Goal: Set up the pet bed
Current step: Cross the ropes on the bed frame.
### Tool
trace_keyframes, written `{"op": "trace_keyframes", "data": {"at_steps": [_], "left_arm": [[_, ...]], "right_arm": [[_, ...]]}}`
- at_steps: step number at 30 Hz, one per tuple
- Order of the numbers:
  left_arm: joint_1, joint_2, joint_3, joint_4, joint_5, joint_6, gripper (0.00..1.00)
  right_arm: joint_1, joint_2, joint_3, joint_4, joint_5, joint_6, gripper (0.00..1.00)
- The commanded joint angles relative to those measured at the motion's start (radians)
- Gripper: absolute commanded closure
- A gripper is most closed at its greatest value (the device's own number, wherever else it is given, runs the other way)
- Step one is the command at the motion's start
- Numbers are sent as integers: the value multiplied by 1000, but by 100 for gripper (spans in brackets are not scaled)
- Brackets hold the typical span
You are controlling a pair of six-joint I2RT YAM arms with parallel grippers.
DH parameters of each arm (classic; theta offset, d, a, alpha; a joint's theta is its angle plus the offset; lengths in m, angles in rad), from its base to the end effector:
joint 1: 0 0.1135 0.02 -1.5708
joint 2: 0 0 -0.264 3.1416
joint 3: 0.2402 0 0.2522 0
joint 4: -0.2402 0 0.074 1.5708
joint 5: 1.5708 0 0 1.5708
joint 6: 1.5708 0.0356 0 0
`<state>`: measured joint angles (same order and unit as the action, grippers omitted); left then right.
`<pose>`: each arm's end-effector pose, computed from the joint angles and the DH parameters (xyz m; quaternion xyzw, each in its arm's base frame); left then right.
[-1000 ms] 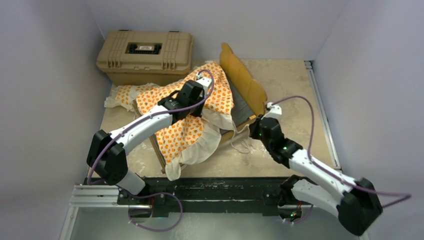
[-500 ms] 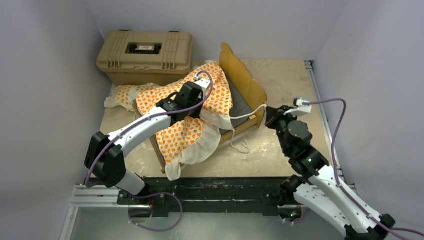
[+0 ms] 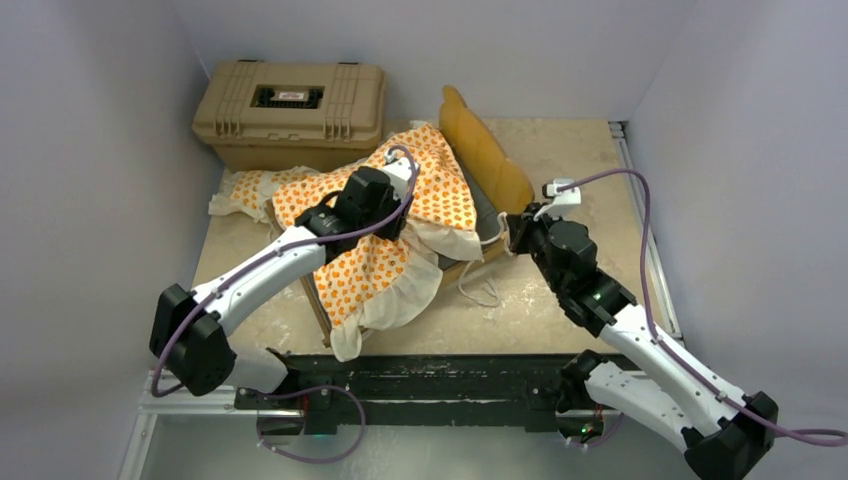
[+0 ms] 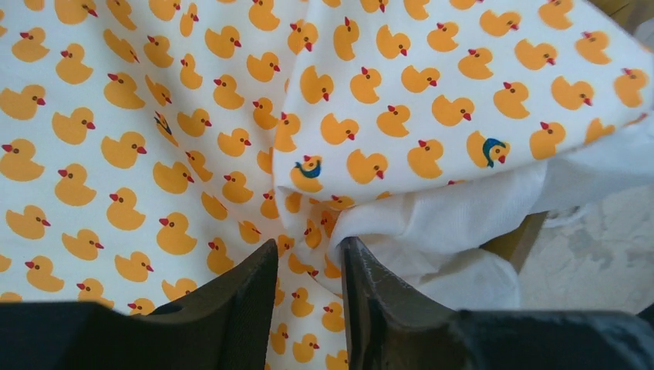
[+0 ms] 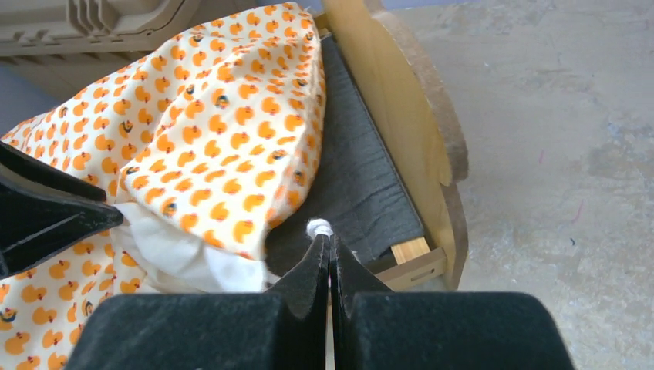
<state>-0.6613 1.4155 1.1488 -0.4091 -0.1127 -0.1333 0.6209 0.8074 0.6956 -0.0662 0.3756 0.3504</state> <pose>0.2523 -0.1913 0.2992 0.2114 0.8753 -0.1203 0.4180 0.1646 0.1017 0.3176 0.0170 0.7629 0.1675 0.6242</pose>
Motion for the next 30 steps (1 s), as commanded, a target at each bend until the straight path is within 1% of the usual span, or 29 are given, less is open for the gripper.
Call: {"op": "trace_keyframes", "data": {"at_steps": [1, 5, 9, 13, 17, 20, 24, 30], "left_arm": [[8, -118, -4, 115, 102, 45, 57], [8, -143, 15, 175, 214, 56, 42], [9, -101, 46, 278, 341, 13, 38], [8, -1, 96, 387, 460, -40, 37], [7, 116, 123, 555, 618, -97, 37], [2, 194, 138, 643, 686, -122, 37], [-32, 264, 183, 661, 735, -68, 39], [-72, 287, 198, 676, 766, 57, 40]], "right_arm": [[-1, 18, 65, 60, -53, -55, 100], [-2, 29, 69, 88, -84, -76, 100], [-1, 37, 77, 95, -97, -90, 100], [0, 30, 80, 101, -98, -102, 100], [-2, 29, 92, 100, -109, -112, 100], [-1, 24, 97, 97, -116, -123, 100], [-1, 12, 92, 90, -111, -134, 100], [-1, 5, 85, 80, -105, -134, 100]]}}
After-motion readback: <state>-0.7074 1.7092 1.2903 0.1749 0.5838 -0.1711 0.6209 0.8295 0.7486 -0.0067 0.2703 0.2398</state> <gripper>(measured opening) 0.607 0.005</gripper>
